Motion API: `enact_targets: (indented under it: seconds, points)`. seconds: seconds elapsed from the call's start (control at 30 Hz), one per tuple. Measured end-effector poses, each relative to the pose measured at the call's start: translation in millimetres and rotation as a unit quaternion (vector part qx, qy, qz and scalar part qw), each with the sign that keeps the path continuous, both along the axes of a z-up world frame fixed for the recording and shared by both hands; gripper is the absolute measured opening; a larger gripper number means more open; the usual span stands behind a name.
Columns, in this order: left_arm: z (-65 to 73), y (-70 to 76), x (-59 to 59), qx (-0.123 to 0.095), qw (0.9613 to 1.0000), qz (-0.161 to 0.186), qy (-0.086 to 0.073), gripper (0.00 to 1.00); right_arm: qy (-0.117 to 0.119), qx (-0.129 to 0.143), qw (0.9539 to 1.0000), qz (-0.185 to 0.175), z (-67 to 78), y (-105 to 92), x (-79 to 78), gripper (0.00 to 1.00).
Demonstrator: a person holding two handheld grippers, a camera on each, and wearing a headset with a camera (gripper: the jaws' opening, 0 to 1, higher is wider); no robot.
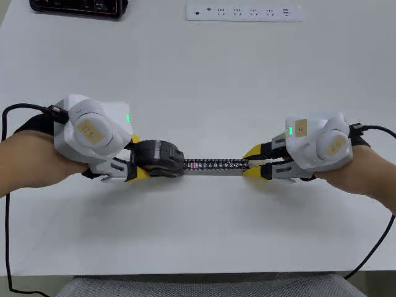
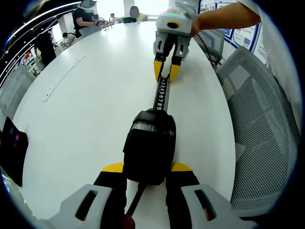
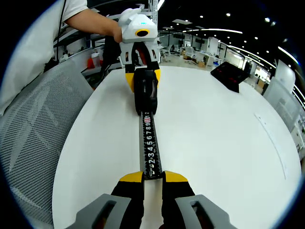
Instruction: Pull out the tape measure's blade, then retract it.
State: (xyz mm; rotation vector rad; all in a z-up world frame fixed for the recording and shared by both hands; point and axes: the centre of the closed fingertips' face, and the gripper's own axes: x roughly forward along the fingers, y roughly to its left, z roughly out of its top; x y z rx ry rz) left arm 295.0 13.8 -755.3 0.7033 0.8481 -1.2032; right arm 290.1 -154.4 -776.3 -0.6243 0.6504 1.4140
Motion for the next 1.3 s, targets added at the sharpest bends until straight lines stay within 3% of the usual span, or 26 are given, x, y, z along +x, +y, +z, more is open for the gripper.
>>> enact_targets:
  seconds: [1.3]
  points:
    - [-0.6, 0.2, 0.2, 0.004, 1.0000, 0.001, 0.002, 0.26, 0.001, -0.032, 0.9995, -0.009, 2.5, -43.5, 0.6, 0.09]
